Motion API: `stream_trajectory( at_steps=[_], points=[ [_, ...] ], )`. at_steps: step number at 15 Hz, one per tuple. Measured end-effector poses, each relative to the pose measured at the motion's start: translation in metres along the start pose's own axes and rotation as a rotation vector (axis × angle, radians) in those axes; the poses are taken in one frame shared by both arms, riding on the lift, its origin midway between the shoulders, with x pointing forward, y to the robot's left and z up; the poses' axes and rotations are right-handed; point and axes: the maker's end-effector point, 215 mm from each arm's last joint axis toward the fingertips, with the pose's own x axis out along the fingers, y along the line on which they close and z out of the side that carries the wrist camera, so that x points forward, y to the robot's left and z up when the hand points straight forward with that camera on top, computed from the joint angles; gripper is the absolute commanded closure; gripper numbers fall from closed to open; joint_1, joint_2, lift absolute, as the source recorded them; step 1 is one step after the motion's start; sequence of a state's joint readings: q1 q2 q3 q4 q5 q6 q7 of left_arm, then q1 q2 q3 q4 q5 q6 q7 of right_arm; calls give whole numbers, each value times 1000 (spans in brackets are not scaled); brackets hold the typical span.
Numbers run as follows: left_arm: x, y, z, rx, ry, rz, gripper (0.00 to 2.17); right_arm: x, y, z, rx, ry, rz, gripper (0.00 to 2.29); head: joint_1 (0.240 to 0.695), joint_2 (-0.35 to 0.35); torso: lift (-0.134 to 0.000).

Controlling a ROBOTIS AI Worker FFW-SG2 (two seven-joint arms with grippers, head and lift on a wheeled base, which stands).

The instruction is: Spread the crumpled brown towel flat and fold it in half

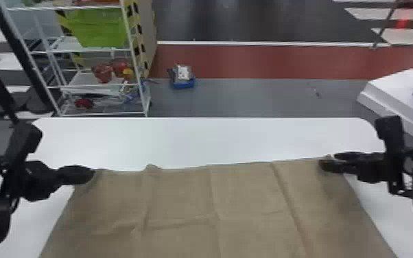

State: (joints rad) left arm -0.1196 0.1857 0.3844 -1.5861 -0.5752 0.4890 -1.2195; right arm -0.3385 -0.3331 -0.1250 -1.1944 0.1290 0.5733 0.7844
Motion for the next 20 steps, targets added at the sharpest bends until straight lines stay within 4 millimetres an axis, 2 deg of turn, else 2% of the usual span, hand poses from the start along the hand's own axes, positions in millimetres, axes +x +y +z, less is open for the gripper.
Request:
stream_trajectory(
  at_steps=[1, 2, 8, 11, 12, 13, 17, 20],
  points=[
    [0, 0, 1, 6, -3, 1, 1652, 1, 0, -1, -2, 5, 1, 788, 695, 9, -123],
    [-1, 1, 2, 9, -5, 2, 1652, 1, 1, -2, -3, 6, 3, 863, 695, 9, -123],
    [-1, 2, 4, 20, -11, 3, 1656, 1, 2, 5, -22, -39, 8, 866, 695, 11, -123],
    [-3, 2, 2, 35, -17, 5, 1659, -6, 9, 2, -37, -68, 24, 866, 695, 16, -123],
    [-5, 2, 3, 50, -23, 6, 1727, -11, 12, 5, -49, -79, 28, 866, 695, 18, -123],
    [-7, 2, 4, 60, -26, 9, 2118, -15, 14, 6, -57, -88, 34, 866, 695, 20, -123],
    [-17, 17, 16, 74, -60, 80, 2142, -31, 22, 19, -83, -124, 64, 863, 695, 34, -123],
    [-36, 23, 27, 65, -109, 94, 2142, -47, 37, 19, -108, -130, 105, 863, 695, 51, -123]
  ],
)
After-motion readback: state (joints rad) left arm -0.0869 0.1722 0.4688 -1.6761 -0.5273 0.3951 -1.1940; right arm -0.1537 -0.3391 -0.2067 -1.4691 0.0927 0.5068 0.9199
